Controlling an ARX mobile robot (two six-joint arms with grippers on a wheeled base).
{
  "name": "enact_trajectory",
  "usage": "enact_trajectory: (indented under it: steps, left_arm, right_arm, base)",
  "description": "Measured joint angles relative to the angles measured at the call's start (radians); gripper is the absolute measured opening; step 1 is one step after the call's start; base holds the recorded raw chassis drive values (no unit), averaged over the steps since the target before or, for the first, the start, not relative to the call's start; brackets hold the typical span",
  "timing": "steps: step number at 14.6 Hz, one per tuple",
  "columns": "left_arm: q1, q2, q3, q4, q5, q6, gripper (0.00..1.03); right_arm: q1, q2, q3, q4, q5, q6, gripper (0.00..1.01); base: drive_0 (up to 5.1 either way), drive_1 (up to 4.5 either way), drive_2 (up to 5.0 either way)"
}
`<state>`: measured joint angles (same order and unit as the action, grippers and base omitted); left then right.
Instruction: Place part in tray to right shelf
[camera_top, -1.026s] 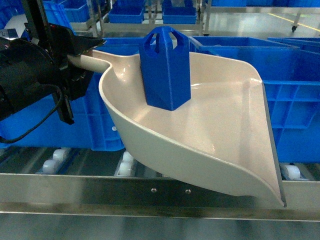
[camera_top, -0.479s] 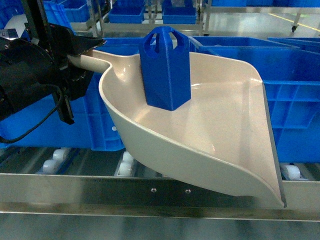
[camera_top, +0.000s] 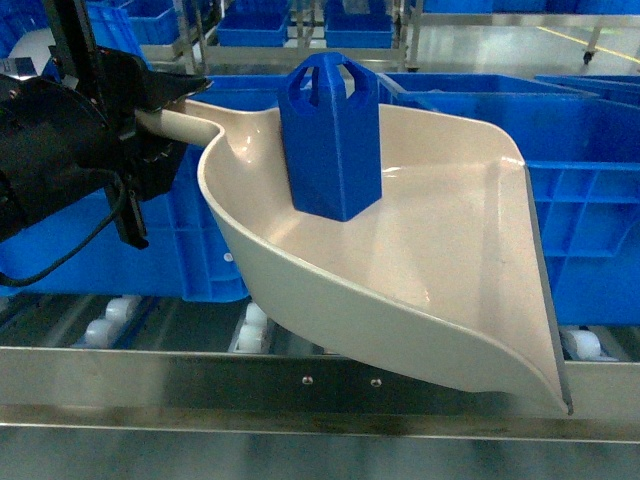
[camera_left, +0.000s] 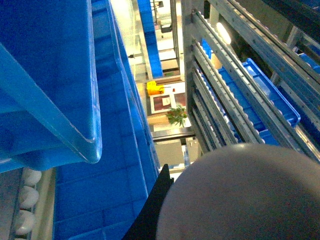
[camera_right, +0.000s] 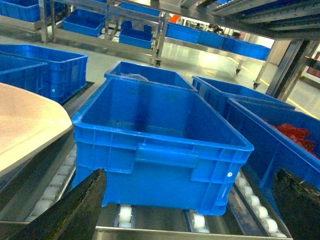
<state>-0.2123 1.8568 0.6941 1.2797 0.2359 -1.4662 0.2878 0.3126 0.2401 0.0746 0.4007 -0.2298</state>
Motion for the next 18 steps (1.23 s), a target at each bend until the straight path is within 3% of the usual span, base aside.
enact_trajectory:
  steps: [1,2,3,4,7,11,13,16,17,18]
  left_arm:
    - [0.000,0.000,0.000,0.000,0.000,0.000,0.12]
    - [-0.017,-0.057,0.017,-0.214,-0.102,0.021,0.12]
    - [-0.025,-0.123,0.016,-0.330,-0.219,0.076,0.12]
    - [-0.026,-0.182,0.018,-0.375,-0.248,0.081,0.12]
    - [0.010,-0.280,0.082,-0.409,-0.267,0.078,0.12]
    - [0.137,-0.341,0.257,-0.638,-0.394,0.082,0.12]
    - [0.209,-0.335,0.352,-0.778,-0.528,0.148,0.12]
    - [0.257,-0.298,0.482,-0.920,-0.798,0.298,0.12]
    - [0.256,-0.292,0.494,-0.917,-0.880,0.354,0.12]
    - [0.244,-0.286,0.498,-0.888,-0.934,0.438,0.12]
  right_arm:
    - [0.000,0.000,0.000,0.000,0.000,0.000,0.98]
    - [0.000,0.000,0.000,0.000,0.000,0.000,0.98]
    - [0.000,0.000,0.000,0.000,0.000,0.000,0.98]
    - [0.000,0.000,0.000,0.000,0.001,0.000,0.98]
    - [0.000,0.000,0.000,0.000,0.000,0.000,0.98]
    - [0.000,0.000,0.000,0.000,0.000,0.000,0.98]
    - [0.000,0.000,0.000,0.000,0.000,0.000,0.98]
    - [0.000,0.000,0.000,0.000,0.000,0.000,0.98]
    - [0.000,0.000,0.000,0.000,0.000,0.000,0.98]
    - [0.000,0.000,0.000,0.000,0.000,0.000,0.98]
  base:
    - [0.0,0.00,0.0]
    - [0.0,0.00,0.0]
    - [0.0,0.00,0.0]
    - [0.0,0.00,0.0]
    - [0.0,0.00,0.0]
    - [0.0,0.00,0.0]
    - [0.0,0.00,0.0]
    - [0.0,0.00,0.0]
    - [0.0,0.00,0.0]
    - [0.0,0.00,0.0]
